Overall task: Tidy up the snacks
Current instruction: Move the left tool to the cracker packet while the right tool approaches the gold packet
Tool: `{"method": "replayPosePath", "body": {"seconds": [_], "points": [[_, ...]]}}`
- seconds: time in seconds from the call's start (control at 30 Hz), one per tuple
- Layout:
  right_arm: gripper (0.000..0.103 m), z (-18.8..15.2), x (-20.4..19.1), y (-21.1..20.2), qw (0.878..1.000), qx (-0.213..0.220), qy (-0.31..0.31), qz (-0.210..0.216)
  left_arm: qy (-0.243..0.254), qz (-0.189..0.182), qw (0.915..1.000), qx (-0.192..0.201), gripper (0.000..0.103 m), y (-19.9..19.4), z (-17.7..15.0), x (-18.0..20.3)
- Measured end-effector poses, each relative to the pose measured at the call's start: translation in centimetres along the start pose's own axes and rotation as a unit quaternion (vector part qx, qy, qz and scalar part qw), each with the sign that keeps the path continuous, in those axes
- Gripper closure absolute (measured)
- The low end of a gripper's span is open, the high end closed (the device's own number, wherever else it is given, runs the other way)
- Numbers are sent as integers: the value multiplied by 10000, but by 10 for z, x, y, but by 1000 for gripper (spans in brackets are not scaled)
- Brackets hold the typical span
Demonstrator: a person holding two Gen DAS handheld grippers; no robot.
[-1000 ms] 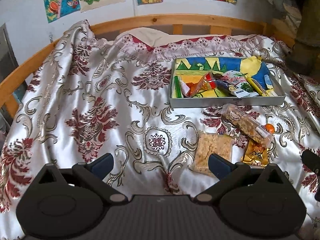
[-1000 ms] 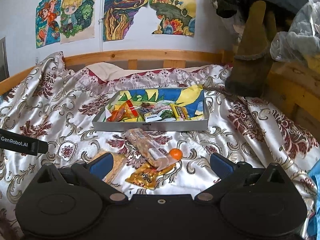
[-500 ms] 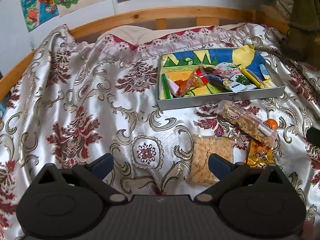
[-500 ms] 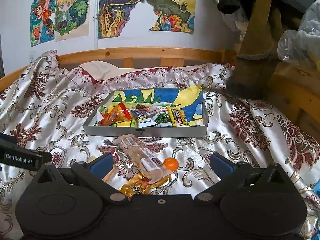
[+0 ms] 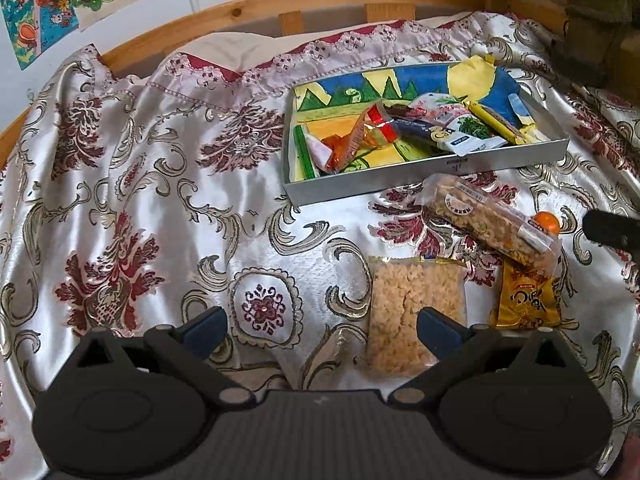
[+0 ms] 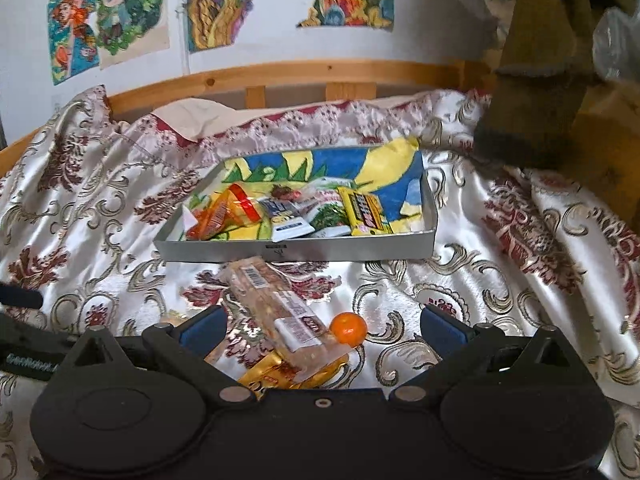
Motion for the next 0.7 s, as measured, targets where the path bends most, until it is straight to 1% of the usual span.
{"method": "replayPosePath", "body": {"seconds": [0.1,0.17,0.27,0.33,0.5,0.6,0.7], "points": [[1,0,5,16,9999,-125,54,-2,41,-16,10000,-54,0,6,0,1],[1,-2,8,26,9995,-284,153,-12,92,-15,9999,-93,0,12,1,3],[1,-11,9,36,9969,-639,442,153,171,-5,9996,-213,0,22,1,2],[1,-18,6,41,9942,-890,541,274,108,-17,9995,-295,0,27,-1,0],[1,-29,-5,50,9908,-1164,503,472,-98,-259,9983,-518,0,40,-6,-2],[3,-36,-10,59,9867,-1371,636,597,-31,-392,9981,-476,0,45,-6,3],[8,-39,-10,66,9842,-1485,752,600,93,-554,9976,-404,0,49,-5,10]]}}
Point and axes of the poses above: each gripper's, at about its wrist camera, not at the fingertips, and y roughly the way its jaws point, x to its right, z to its top, the point moved 5 cm from there along y, roughly the way its jaws point, and after that the axes turned 6 degrees about y, right-handed, at the moved point
